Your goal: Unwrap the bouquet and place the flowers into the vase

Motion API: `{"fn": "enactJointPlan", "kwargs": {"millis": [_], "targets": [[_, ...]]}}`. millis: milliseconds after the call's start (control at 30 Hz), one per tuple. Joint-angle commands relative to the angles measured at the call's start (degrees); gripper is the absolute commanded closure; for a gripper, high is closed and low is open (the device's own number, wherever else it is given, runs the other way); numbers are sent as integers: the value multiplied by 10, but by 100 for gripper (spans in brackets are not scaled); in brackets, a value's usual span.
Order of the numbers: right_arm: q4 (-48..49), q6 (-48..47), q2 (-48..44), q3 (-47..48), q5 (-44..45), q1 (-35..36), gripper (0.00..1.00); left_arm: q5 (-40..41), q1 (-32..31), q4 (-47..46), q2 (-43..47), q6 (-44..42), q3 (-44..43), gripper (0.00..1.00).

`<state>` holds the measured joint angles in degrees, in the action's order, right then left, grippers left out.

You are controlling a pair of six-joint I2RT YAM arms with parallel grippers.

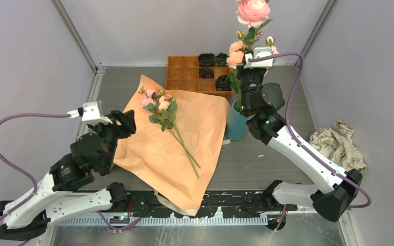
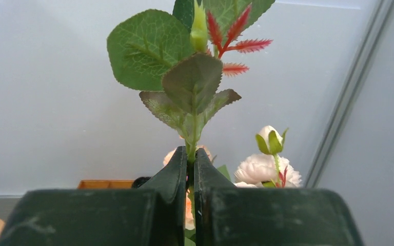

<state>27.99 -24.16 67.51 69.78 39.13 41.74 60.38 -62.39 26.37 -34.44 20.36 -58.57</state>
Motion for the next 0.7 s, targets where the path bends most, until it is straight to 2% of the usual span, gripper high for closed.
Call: {"fn": "enactJointPlan", "kwargs": {"millis": [0, 567, 667], "targets": [[44, 42, -22, -21, -4, -20, 99, 3, 0, -41, -7, -11, -7, 40], [-17, 165, -91, -167, 1, -21, 99, -11, 0, -62, -40, 3, 5, 37], [-32, 182, -108, -190, 3, -21, 92, -13, 0, -63, -48, 5, 5, 37]]}}
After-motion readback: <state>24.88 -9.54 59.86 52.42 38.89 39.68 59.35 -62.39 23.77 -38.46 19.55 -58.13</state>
